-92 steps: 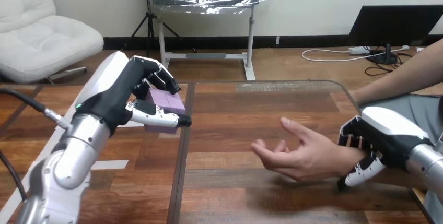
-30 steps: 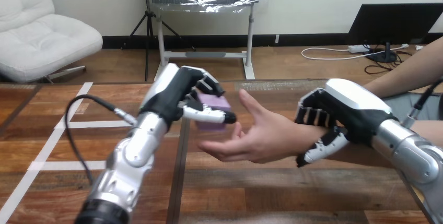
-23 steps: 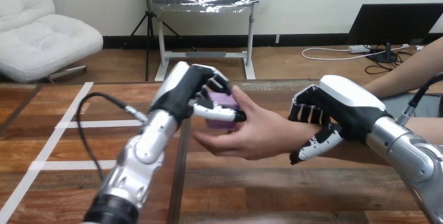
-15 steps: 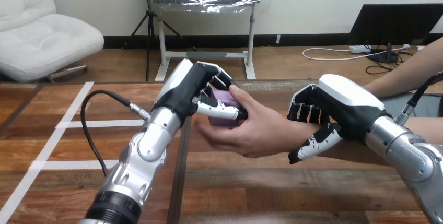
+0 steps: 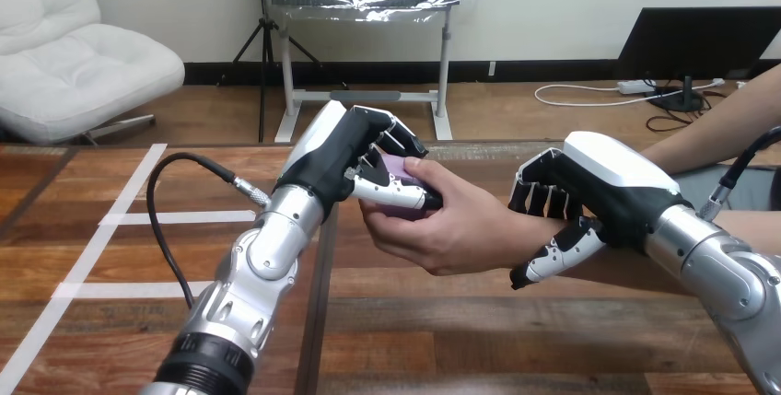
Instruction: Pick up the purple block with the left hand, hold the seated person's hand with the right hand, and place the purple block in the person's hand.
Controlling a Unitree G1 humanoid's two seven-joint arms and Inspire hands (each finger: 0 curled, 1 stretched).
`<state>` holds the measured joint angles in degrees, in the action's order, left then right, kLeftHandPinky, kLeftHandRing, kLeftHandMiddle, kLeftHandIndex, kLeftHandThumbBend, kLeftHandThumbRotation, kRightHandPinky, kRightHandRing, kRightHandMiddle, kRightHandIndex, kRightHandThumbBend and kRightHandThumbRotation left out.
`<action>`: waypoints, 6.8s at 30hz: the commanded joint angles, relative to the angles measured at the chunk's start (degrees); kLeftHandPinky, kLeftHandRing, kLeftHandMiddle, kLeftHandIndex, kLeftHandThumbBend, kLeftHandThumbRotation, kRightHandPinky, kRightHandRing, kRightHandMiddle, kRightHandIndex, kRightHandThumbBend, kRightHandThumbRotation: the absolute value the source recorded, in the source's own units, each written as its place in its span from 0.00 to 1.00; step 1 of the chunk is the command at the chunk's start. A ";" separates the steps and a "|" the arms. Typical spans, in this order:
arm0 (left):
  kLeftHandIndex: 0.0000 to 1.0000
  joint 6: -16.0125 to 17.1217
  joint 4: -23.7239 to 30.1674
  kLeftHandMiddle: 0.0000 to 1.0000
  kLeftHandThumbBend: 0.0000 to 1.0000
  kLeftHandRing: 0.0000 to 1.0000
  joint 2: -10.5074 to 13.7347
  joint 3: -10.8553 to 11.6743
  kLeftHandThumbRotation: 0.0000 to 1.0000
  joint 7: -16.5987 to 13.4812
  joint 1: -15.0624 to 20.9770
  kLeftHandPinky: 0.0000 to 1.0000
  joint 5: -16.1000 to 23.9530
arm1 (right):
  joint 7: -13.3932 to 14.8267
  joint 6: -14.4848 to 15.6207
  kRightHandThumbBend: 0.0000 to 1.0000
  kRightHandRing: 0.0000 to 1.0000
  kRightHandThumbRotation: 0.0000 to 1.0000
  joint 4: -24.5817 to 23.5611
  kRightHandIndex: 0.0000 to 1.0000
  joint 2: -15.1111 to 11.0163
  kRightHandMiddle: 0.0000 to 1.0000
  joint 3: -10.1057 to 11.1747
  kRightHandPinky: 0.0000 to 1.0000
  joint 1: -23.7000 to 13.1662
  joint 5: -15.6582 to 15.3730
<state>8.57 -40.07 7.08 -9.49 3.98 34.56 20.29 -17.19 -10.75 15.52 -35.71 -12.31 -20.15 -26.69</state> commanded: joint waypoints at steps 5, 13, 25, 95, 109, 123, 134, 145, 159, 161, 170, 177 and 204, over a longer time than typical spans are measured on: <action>0.44 0.27 1.55 0.46 0.73 0.42 -3.85 -1.88 0.00 0.72 4.98 0.41 -1.12 | -0.02 0.03 0.90 0.33 0.00 0.44 0.43 2.78 0.40 -0.80 0.28 1.23 1.20; 0.44 -1.50 2.51 0.45 0.72 0.41 -4.33 -2.49 0.00 1.50 4.59 0.39 -1.03 | -0.22 0.63 0.90 0.34 0.00 0.02 0.43 2.88 0.40 -0.65 0.29 1.40 1.41; 0.44 -2.15 3.55 0.46 0.73 0.42 -4.09 -2.83 0.00 2.38 3.78 0.42 -1.23 | -0.29 0.47 0.89 0.34 0.00 -0.04 0.44 2.65 0.41 -0.40 0.29 1.55 1.67; 0.71 -0.81 8.11 0.70 0.89 0.70 2.69 -0.68 0.99 7.77 -1.01 0.67 -3.87 | 0.49 -4.16 0.83 0.72 0.52 2.98 0.73 -0.54 0.73 0.17 0.58 2.49 -2.44; 0.73 -0.79 10.05 0.76 0.89 0.77 3.18 -0.15 1.00 7.31 -3.13 0.72 -4.48 | -0.66 -4.07 0.89 0.82 0.65 2.62 0.84 -0.12 0.84 1.15 0.69 3.65 -0.27; 0.77 -1.86 16.65 0.83 0.92 0.85 2.89 1.52 1.00 5.66 -8.52 0.79 -5.54 | -0.64 -4.03 0.99 0.89 0.86 3.06 0.94 1.52 0.92 3.39 0.75 5.44 6.06; 0.81 -1.53 24.80 0.87 0.89 0.88 2.41 2.74 1.00 2.41 -15.07 0.81 -5.37 | -1.73 -3.41 0.99 0.96 0.99 3.35 1.00 3.57 0.99 6.33 0.82 6.88 14.26; 0.80 -0.03 34.78 0.84 0.78 0.84 1.03 4.82 1.00 -0.42 -23.53 0.78 -7.97 | -0.12 -7.69 0.88 0.97 1.00 3.00 1.00 6.31 0.99 9.74 0.87 8.90 20.46; 0.81 0.87 49.44 0.83 0.74 0.83 -0.15 7.64 1.00 -1.35 -35.70 0.78 -13.65 | -1.12 -8.37 0.90 0.99 1.00 -2.19 0.98 11.34 0.98 13.63 0.95 12.30 30.90; 0.81 1.02 51.25 0.83 0.75 0.82 -0.04 7.91 1.00 -1.37 -37.05 0.78 -13.89 | -1.65 -8.58 0.93 0.99 1.00 -3.03 0.98 11.73 0.98 13.90 0.96 12.78 32.16; 0.80 2.87 60.70 0.81 0.77 0.79 -0.13 9.83 1.00 -0.90 -43.76 0.70 -17.51 | -2.68 -9.02 0.94 0.95 1.00 -9.81 0.94 16.01 0.94 14.91 0.94 15.90 40.57; 0.79 3.28 67.04 0.79 0.79 0.76 -0.57 10.70 1.00 -0.96 -47.96 0.60 -19.68 | -1.97 -8.70 0.96 0.92 1.00 -16.07 0.91 18.80 0.92 14.78 0.91 18.64 44.65; 0.73 10.06 78.12 0.76 0.68 0.74 -3.96 9.43 0.98 -2.75 -63.10 0.52 -20.56 | -4.01 -9.10 0.97 0.90 0.99 -34.87 0.88 23.57 0.89 12.66 0.87 31.23 51.82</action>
<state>12.95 31.69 5.77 0.80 2.60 -27.97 -0.08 -19.91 -18.62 -9.43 -13.24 0.19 10.98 21.11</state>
